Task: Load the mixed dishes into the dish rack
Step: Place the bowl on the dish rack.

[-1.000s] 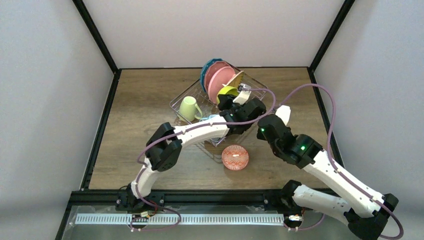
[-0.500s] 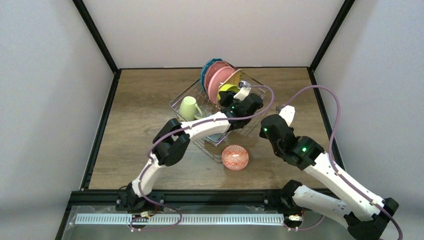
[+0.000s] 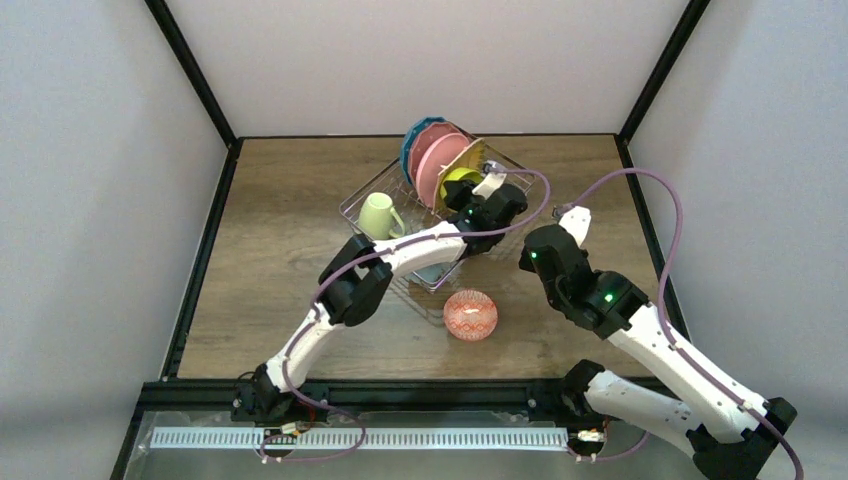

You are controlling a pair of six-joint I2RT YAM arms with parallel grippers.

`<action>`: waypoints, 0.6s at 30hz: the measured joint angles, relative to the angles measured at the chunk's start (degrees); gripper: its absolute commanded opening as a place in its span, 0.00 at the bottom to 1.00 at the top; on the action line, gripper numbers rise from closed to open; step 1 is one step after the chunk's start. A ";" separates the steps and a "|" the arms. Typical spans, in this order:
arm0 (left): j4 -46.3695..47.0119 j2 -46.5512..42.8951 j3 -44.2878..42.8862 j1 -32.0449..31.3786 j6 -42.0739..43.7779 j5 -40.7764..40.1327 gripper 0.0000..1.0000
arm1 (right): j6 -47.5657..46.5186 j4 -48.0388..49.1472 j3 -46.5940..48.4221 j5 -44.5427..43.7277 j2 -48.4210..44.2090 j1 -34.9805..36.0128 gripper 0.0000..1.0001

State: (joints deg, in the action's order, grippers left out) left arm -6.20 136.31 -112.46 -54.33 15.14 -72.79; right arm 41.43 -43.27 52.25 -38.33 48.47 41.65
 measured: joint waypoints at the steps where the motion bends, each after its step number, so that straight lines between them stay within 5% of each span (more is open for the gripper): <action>1: 0.02 0.39 -0.35 0.04 0.02 0.02 0.03 | -0.33 0.22 0.00 0.00 0.00 -0.07 0.72; 18: 5.01 7.74 -3.69 0.59 1.81 -1.86 0.03 | -3.96 6.95 -2.32 1.29 -4.50 -0.44 0.72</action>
State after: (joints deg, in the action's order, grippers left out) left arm -1.19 144.05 -116.16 -53.74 16.95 -74.65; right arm 37.47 -36.32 49.93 -37.04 43.97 41.21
